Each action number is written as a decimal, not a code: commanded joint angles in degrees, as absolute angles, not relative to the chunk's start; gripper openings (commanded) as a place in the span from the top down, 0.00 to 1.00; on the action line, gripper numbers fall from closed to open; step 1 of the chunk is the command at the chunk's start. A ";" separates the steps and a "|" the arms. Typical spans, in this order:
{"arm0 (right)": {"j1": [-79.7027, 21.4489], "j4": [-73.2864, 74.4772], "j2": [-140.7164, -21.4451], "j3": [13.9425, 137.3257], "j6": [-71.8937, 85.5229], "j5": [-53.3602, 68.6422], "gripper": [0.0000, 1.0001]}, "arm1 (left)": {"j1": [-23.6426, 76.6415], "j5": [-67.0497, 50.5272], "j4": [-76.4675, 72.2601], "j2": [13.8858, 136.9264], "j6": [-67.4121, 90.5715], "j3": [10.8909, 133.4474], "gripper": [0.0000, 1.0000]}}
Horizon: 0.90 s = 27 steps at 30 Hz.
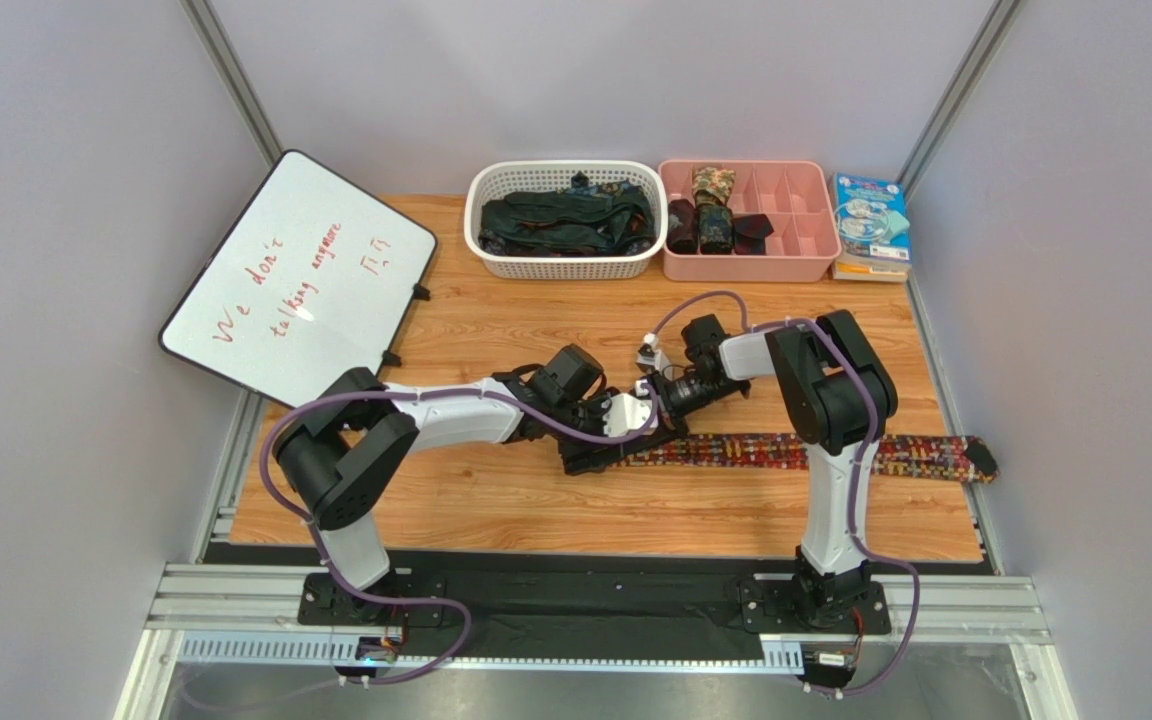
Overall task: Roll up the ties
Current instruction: Roll the tie at the center of the board.
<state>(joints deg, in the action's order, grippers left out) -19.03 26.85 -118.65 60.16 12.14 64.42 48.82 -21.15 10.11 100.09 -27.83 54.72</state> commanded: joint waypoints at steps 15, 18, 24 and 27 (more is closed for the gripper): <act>-17.75 35.16 -121.11 62.05 8.97 51.15 1.00 | 47.90 -27.95 -5.09 100.72 -24.78 52.82 0.46; -17.75 35.33 -121.03 62.40 8.79 52.38 1.00 | 47.99 -26.55 -2.65 102.74 -24.61 54.49 0.69; -17.75 39.19 -116.72 63.81 5.01 52.82 1.00 | 47.81 -26.28 4.30 100.03 -28.29 53.97 0.80; -17.75 41.57 -118.73 65.21 3.44 51.16 1.00 | 47.64 -25.40 7.55 97.30 -28.48 53.88 0.79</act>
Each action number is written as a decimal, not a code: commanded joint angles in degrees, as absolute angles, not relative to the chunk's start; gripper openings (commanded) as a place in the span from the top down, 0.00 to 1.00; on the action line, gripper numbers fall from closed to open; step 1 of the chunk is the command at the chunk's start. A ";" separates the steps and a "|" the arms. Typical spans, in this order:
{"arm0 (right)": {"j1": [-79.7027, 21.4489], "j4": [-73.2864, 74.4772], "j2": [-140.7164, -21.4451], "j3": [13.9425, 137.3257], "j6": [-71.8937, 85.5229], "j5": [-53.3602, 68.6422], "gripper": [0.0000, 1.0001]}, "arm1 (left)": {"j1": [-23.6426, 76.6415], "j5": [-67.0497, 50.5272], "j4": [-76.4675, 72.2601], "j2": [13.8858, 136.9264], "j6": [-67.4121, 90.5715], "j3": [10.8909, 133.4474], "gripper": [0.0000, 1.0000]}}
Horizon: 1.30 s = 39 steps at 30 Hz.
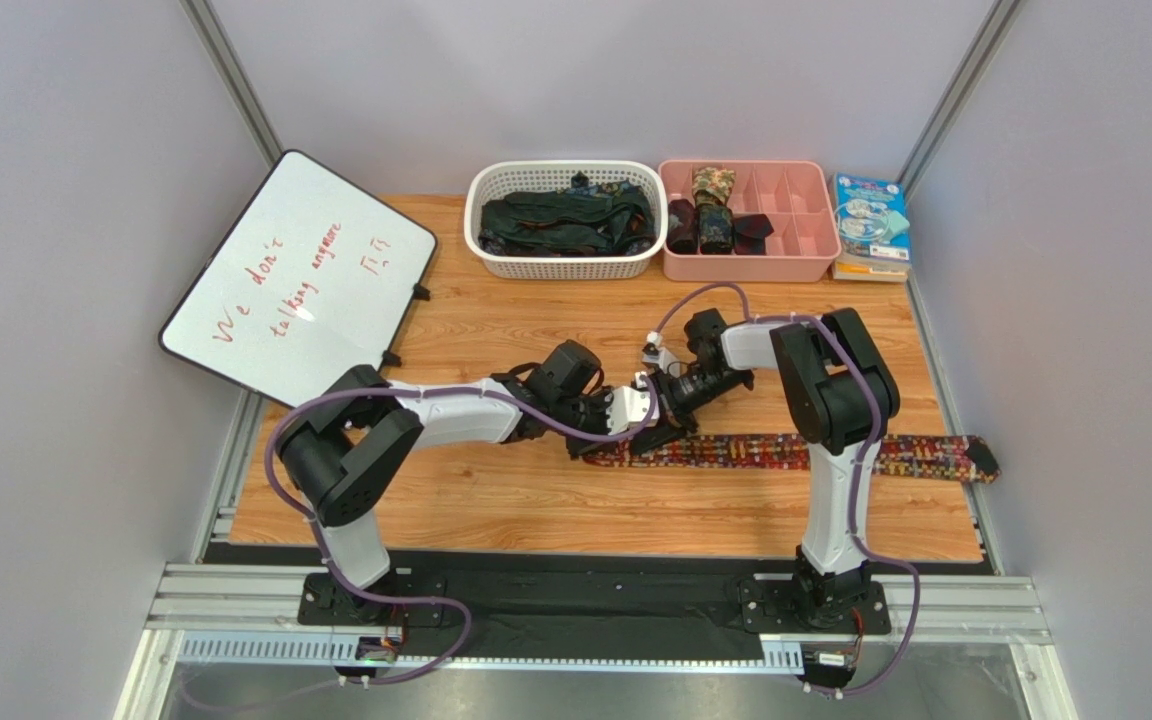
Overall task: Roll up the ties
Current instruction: Roll the tie at the center of the board.
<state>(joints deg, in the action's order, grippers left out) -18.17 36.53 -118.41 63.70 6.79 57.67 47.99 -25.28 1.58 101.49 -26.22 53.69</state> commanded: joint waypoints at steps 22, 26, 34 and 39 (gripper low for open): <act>-16.17 36.23 -108.11 63.91 15.19 64.07 0.57 | 49.83 -17.67 21.53 104.33 -28.74 64.51 0.72; -16.43 33.05 -107.31 61.71 18.81 64.42 0.52 | 50.36 -16.97 21.53 104.68 -28.21 64.16 0.72; -19.07 29.89 -110.12 61.08 19.95 60.48 0.50 | 50.45 -17.14 21.45 105.03 -27.60 64.07 0.68; -19.69 29.44 -113.46 63.01 19.87 57.48 0.53 | 50.54 -18.63 21.27 104.42 -28.47 63.37 0.62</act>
